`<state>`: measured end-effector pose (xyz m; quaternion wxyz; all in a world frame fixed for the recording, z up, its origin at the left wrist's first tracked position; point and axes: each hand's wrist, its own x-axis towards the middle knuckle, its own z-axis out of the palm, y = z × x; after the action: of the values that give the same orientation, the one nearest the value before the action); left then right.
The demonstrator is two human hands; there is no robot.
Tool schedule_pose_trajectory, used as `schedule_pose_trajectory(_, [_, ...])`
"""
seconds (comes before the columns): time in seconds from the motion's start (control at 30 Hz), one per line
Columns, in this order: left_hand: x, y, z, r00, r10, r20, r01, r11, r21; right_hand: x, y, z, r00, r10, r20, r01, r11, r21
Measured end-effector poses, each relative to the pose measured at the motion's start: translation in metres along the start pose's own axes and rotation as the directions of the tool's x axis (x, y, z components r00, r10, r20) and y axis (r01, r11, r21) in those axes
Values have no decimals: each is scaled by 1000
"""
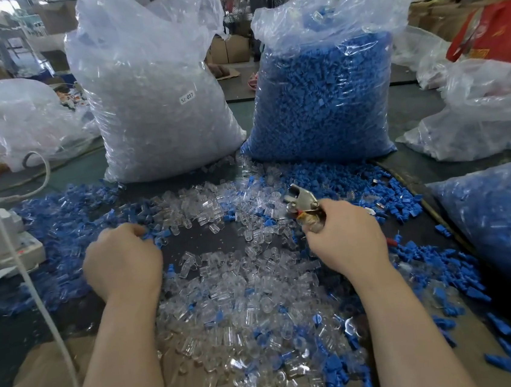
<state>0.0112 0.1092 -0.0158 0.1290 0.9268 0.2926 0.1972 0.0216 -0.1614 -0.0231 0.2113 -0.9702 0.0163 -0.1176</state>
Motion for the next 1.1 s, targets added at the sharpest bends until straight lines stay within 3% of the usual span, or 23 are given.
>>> schedule_pose_trajectory(0.13, [-10, 26, -2, 981, 187, 57, -166, 951, -260, -2, -10, 8, 998, -62, 25, 63, 996, -70])
schedule_pose_trajectory(0.2, [-20, 41, 1, 937, 328, 119, -269, 896, -355, 0, -14, 11, 999, -36, 24, 38, 993, -110])
schedule_pose_trajectory(0.3, [-31, 56, 9, 834, 527, 164, -442, 815, -374, 0, -15, 14, 1000, -7, 6, 7, 991, -133])
schedule_pose_trajectory(0.37, [-36, 60, 15, 785, 581, 213, -496, 797, -345, 0, -14, 15, 1000, -4, 20, 6, 993, -119])
schedule_pose_trajectory(0.5, [-41, 61, 24, 757, 579, 302, -513, 813, -274, 1, -12, 17, 999, -21, 33, 24, 996, -88])
schedule_pose_trajectory(0.8, [-43, 63, 17, 846, 449, 286, -372, 883, -288, -1, -12, 18, 994, -81, 79, 91, 986, -136])
schedule_pose_trajectory(0.97, [-42, 63, 13, 845, 412, 341, -318, 900, -300, -2, -13, 16, 996, -90, 26, 92, 992, -89])
schedule_pose_trajectory(1.1, [-40, 65, 9, 816, 422, 395, -360, 905, -225, -3, -15, 13, 996, -72, -43, 72, 997, 7])
